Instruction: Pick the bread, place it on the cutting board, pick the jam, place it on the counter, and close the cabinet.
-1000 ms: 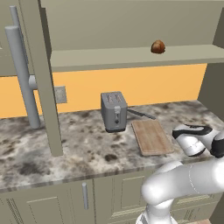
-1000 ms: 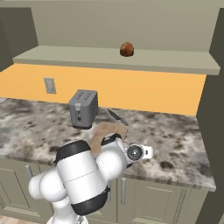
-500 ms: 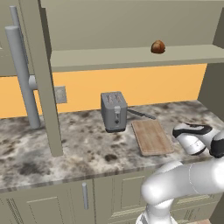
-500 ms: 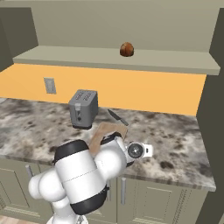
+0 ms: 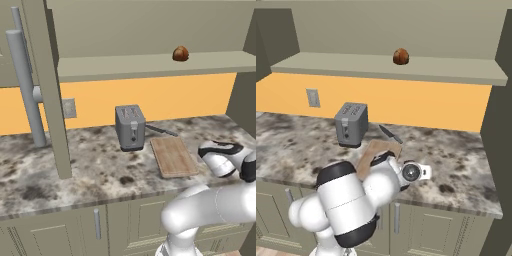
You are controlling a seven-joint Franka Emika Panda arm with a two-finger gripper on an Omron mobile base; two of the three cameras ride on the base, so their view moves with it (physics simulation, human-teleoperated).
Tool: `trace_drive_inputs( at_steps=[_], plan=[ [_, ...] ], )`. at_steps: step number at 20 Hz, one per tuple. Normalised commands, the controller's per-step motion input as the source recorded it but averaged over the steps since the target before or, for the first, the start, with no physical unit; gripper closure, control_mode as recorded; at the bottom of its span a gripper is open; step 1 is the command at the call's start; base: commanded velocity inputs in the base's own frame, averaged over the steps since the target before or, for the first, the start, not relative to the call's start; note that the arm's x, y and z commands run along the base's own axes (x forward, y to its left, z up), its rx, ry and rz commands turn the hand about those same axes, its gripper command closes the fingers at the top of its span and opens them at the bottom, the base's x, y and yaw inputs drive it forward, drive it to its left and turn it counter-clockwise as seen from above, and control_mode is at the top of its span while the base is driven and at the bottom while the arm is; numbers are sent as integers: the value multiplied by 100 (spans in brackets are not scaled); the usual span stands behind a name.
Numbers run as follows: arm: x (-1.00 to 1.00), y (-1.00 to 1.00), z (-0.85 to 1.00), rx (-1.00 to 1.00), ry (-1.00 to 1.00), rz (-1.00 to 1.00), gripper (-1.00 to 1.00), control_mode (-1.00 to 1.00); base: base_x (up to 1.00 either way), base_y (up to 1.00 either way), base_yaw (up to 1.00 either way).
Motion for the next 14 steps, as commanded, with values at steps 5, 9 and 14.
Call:
trace_drive_inputs(
  at_steps=[5, 9, 14],
  plan=[
    [-38, 0, 6, 0, -12, 0, -100, -100, 0, 0, 0],
    [-30, 0, 8, 0, -12, -1, -100, -100, 0, 0, 0],
    [-15, 0, 24, 0, -5, -3, -100, -100, 0, 0, 0]
  ],
)
